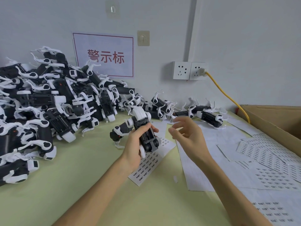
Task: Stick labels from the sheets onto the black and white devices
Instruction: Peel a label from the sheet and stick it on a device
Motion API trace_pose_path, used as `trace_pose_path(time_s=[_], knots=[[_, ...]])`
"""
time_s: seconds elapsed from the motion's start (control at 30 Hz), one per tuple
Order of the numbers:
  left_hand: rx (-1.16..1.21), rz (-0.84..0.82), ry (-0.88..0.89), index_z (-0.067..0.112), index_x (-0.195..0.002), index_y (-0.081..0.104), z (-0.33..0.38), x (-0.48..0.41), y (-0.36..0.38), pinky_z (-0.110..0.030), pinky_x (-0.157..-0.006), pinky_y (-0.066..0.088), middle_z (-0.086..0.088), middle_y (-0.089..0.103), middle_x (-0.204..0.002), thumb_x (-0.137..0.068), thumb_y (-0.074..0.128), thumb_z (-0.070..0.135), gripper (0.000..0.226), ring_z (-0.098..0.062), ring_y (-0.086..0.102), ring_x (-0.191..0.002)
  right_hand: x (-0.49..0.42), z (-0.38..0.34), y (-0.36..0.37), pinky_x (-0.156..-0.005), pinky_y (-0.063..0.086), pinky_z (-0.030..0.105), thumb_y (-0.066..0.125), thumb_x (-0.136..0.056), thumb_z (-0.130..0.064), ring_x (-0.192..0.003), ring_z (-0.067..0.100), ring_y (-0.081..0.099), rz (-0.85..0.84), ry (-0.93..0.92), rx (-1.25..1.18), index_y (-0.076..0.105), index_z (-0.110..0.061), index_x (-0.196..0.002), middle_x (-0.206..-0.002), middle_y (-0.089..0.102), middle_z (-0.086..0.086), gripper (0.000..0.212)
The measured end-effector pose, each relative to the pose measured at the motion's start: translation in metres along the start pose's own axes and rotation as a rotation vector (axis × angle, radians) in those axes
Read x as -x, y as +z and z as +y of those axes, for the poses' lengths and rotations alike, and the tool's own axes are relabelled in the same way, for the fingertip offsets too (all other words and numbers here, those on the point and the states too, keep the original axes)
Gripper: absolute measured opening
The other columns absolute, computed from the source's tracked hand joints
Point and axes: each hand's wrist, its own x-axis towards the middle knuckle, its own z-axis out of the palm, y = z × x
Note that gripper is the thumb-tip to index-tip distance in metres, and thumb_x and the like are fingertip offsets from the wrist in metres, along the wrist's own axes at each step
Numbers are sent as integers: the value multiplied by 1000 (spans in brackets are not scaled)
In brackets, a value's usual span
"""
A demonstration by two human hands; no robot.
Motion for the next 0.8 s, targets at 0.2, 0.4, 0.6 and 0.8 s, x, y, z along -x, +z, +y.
trace_pose_path(time_s=[0.2,0.4,0.6,0.8], knots=[[121,14,-81,7,-124,66,0,-2,2,-28,-78,54,-11,74,-110,-105,36,53,58,-21,70,-95,5,7,10,-80,48,14,82,-79,-51,-106,1,66,-233,99,71,29,-41,-149,-121,66,-14,90],[89,-41,-38,5,-130,64,-3,0,10,-41,-98,56,-15,71,-128,-97,46,47,56,-27,65,-121,5,4,11,-79,45,10,78,-60,-68,-105,-10,61,-222,130,61,25,-44,-152,-122,61,-19,108],[-150,-11,15,18,-129,67,6,-2,1,-35,-93,51,-2,73,-124,-82,62,59,63,-17,66,-117,7,5,15,-92,48,20,79,-79,-52,-110,-2,65,-189,80,-38,31,-40,-151,-122,65,-14,87],[-332,-91,148,22,-109,77,-1,0,3,-16,-76,51,8,78,-111,-89,73,28,22,-6,68,-91,-4,-3,0,-98,51,39,78,-70,-50,-112,22,69,-45,211,-486,47,-32,-144,-112,73,0,81]])
